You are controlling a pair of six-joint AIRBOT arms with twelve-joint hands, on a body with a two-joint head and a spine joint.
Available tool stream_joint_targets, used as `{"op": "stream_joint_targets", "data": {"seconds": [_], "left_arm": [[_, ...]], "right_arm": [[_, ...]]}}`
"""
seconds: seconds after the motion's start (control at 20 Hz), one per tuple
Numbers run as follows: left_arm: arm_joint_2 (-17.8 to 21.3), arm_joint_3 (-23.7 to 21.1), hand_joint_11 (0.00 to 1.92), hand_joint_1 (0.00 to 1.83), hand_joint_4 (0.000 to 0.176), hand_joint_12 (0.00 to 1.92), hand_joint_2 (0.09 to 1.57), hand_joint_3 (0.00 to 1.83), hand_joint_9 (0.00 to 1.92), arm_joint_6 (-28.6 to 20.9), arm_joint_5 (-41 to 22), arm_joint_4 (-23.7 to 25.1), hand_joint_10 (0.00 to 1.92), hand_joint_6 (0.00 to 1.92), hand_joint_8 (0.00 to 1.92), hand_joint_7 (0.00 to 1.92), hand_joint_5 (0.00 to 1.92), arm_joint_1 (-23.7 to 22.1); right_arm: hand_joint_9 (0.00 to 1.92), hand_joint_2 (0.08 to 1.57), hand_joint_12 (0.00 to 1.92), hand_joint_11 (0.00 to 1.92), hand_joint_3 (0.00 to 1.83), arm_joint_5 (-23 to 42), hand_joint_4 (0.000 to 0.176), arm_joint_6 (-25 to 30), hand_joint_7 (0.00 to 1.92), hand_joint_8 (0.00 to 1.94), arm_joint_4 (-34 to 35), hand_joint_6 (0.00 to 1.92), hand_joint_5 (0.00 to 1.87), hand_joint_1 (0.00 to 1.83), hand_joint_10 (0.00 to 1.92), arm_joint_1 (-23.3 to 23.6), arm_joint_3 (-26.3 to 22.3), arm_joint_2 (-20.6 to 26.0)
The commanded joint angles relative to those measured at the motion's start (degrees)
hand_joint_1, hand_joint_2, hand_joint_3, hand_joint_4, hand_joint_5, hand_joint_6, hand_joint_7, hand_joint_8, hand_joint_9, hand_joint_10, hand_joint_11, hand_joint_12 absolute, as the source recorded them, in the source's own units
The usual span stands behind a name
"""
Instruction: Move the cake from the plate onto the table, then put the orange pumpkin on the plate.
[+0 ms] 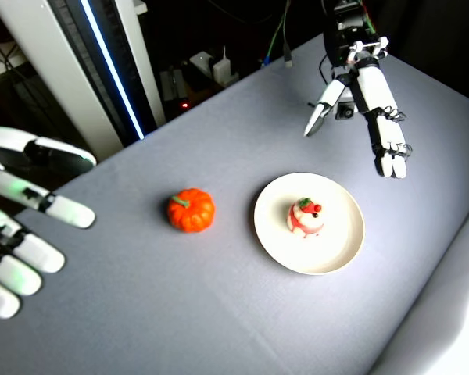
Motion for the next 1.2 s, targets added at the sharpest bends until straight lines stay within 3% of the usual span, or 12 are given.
{"op": "stream_joint_targets", "data": {"seconds": [0.0, 0.1, 0.15, 0.25, 0.4, 0.5, 0.6, 0.65, 0.8, 0.9, 1.0, 1.15], "left_arm": [[-0.44, 1.17, 0.0, 0.73, 0.0, 0.97, 0.99, 0.01, 0.0, -0.18, -2.04, 2.7, 0.0, 0.03, 0.0, 0.02, 0.19, -2.33], [-1.35, 2.07, 0.0, 0.73, 0.0, 1.09, 1.03, 0.01, 0.02, -0.18, 2.26, 11.16, 0.01, 0.03, 0.0, 0.04, 0.23, -7.17], [-1.47, 1.99, 0.0, 0.75, 0.0, 1.02, 1.02, 0.0, 0.04, -0.18, 3.8, 13.26, 0.01, 0.03, 0.01, 0.06, 0.26, -8.75], [-2.1, 2.59, 0.0, 0.79, 0.0, 1.08, 1.01, 0.0, 0.07, -0.18, 6.44, 16.64, 0.03, 0.03, 0.01, 0.09, 0.31, -10.32], [-3.94, 4.67, 0.0, 0.77, 0.0, 1.05, 0.98, 0.0, 0.14, -0.18, 7.06, 18.93, 0.05, 0.04, 0.02, 0.18, 0.4, -9.93], [-5.74, 6.46, 0.0, 0.78, 0.0, 0.8, 0.96, 0.0, 0.13, -0.18, 7.25, 20.68, 0.02, 0.02, 0.0, 0.2, 0.44, -9.88], [-7.36, 7.88, 0.0, 0.74, 0.0, 0.93, 0.95, 0.0, 0.2, -0.18, 7.6, 21.89, 0.03, 0.0, 0.01, 0.27, 0.44, -9.89], [-8.05, 8.47, 0.0, 0.75, 0.0, 0.89, 0.95, 0.0, 0.2, -0.18, 7.6, 22.12, 0.02, 0.0, 0.0, 0.25, 0.43, -9.91], [-9.75, 10.0, 0.0, 0.71, 0.0, 1.14, 0.93, 0.0, 0.22, -0.18, 5.8, 22.08, 0.02, 0.0, 0.01, 0.22, 0.42, -9.92], [-10.28, 10.54, 0.0, 0.79, 0.0, 1.0, 0.93, 0.0, 0.15, -0.18, 4.19, 21.62, 0.0, 0.0, 0.0, 0.15, 0.37, -9.85], [-11.28, 11.52, 0.0, 0.78, 0.0, 0.87, 0.93, 0.0, 0.09, -0.18, 2.98, 20.26, 0.0, 0.0, 0.0, 0.09, 0.34, -9.57], [-12.87, 13.17, 0.0, 0.7, 0.0, 1.07, 0.92, 0.0, 0.13, -0.18, 1.2, 19.69, 0.02, 0.0, 0.01, 0.11, 0.33, -8.65]], "right_arm": [[0.0, 1.12, 0.0, 0.0, 0.02, 6.65, 0.154, 0.57, 0.0, 0.0, 0.36, 0.0, 0.0, 0.15, 0.0, 0.25, 0.35, 0.15], [0.0, 1.13, 0.0, 0.0, 0.02, 5.92, 0.141, 0.67, 0.0, 0.0, 0.05, 0.0, 0.0, 0.13, 0.0, 0.25, 0.46, 0.03], [0.0, 1.13, 0.0, 0.0, 0.02, 5.73, 0.123, 0.67, 0.0, 0.0, -0.04, 0.0, 0.0, 0.13, 0.0, 0.25, 0.5, -0.1], [0.0, 1.13, 0.0, 0.0, 0.02, 5.53, 0.111, 0.97, 0.0, 0.0, -0.39, 0.0, 0.0, 0.13, 0.0, 0.26, 0.62, -0.21], [0.0, 1.12, 0.0, 0.0, 0.01, 4.81, 0.114, 1.15, 0.0, 0.0, -0.74, 0.0, 0.0, 0.11, 0.0, 0.29, 0.89, -0.6], [0.0, 1.12, 0.0, 0.0, 0.01, 4.61, 0.117, 1.3, 0.0, 0.0, -0.88, 0.0, 0.0, 0.12, 0.0, 0.27, 0.92, -0.64], [0.0, 1.14, 0.0, 0.0, 0.02, 4.47, 0.11, 1.49, 0.0, 0.0, -1.13, 0.0, 0.0, 0.12, 0.0, 0.28, 0.98, -0.65], [0.0, 1.13, 0.0, 0.0, 0.01, 4.41, 0.129, 1.51, 0.0, 0.0, -1.24, 0.0, 0.0, 0.13, 0.0, 0.28, 1.01, -0.69], [0.0, 1.17, 0.0, 0.0, 0.03, 4.18, 0.093, 1.66, 0.0, 0.0, -1.38, 0.0, 0.0, 0.12, 0.0, 0.27, 1.03, -0.79], [0.0, 1.18, 0.0, 0.0, 0.03, 4.17, 0.087, 1.79, 0.0, 0.0, -1.51, 0.0, 0.0, 0.12, 0.0, 0.27, 1.1, -0.79], [0.0, 1.17, 0.0, 0.0, 0.02, 4.18, 0.111, 1.89, 0.0, 0.0, -1.56, 0.0, 0.0, 0.16, 0.0, 0.28, 1.15, -0.82], [0.0, 1.17, 0.0, 0.0, 0.02, 4.17, 0.11, 1.98, 0.0, 0.0, -1.81, 0.0, 0.0, 0.17, 0.0, 0.27, 1.15, -0.86]]}}
